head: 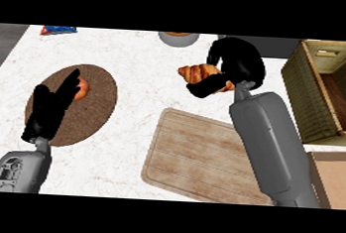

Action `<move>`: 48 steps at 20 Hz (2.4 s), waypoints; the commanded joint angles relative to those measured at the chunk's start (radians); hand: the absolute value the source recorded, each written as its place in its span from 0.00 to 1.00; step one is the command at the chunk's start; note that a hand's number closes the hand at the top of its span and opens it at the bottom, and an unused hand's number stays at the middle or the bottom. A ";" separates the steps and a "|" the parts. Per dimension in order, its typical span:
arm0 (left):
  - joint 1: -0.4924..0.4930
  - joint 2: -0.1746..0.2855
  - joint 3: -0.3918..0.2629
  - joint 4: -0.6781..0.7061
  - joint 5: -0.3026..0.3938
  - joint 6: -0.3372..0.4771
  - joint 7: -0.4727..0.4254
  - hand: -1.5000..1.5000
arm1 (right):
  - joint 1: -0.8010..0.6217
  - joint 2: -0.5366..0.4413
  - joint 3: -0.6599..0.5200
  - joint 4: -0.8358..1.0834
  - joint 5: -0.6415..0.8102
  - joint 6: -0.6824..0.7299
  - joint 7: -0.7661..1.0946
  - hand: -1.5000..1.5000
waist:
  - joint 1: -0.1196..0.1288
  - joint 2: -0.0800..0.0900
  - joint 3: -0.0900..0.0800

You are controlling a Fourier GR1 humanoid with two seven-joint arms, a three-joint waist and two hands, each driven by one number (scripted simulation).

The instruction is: Pick the croissant from the cutting board and place it in the basket

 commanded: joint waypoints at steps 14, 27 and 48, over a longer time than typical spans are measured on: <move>-0.025 -0.011 -0.002 -0.002 -0.017 0.015 0.017 0.50 | -0.478 -0.117 -0.225 -0.310 -0.208 0.123 0.479 1.00 | -0.002 0.003 -0.001; -0.010 0.029 0.042 0.056 0.010 -0.026 -0.056 0.50 | -0.620 -0.473 -0.198 0.077 -0.074 0.258 0.347 1.00 | 0.001 0.013 -0.003; 0.005 -0.002 0.023 0.046 -0.008 -0.014 -0.070 0.50 | -0.337 -0.749 -0.291 0.363 -0.087 0.118 -0.138 1.00 | 0.011 0.010 0.000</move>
